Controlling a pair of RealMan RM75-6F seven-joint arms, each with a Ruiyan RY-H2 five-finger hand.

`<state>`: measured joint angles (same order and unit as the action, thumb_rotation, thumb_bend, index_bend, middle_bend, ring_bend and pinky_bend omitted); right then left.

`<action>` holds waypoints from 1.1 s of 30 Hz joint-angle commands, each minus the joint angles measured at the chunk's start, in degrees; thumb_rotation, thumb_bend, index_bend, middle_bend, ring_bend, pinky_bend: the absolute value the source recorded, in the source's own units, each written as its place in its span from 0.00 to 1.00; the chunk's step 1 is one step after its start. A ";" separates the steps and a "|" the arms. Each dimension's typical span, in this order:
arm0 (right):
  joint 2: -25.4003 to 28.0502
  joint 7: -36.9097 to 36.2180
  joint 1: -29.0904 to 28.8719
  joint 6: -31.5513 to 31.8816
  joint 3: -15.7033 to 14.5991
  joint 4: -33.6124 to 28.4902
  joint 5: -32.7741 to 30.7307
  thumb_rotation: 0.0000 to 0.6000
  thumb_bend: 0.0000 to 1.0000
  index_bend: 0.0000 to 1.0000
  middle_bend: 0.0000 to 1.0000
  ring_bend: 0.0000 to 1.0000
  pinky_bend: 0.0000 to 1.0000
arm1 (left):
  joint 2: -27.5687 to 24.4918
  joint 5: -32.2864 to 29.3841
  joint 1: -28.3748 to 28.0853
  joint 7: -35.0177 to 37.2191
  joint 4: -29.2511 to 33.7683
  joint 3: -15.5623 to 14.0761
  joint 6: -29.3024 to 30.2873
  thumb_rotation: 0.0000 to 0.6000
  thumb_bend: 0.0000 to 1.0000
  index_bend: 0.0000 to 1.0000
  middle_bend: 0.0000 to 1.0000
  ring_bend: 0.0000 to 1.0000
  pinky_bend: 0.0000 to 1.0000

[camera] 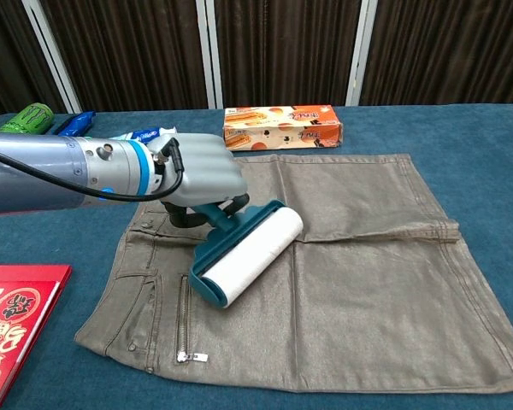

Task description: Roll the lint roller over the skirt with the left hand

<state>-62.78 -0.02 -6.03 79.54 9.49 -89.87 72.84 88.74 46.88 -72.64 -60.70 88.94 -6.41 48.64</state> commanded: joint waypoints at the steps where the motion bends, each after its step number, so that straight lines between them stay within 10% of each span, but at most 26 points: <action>1: 0.05 -0.16 0.06 -0.03 0.01 0.08 -0.09 1.00 0.00 0.00 0.00 0.00 0.00 | 0.94 -0.28 -0.63 -1.06 0.28 0.49 0.30 1.00 0.81 0.60 0.55 0.43 0.45; 33: 0.38 0.21 0.41 0.84 0.28 -0.81 -0.13 1.00 0.00 0.00 0.00 0.00 0.00 | -3.51 -0.15 6.66 4.76 -4.77 -5.29 1.42 1.00 0.80 0.60 0.55 0.43 0.45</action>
<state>-62.43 0.19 -5.63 80.34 9.73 -90.64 72.71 85.82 46.21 -66.80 -56.86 84.89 -11.09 50.30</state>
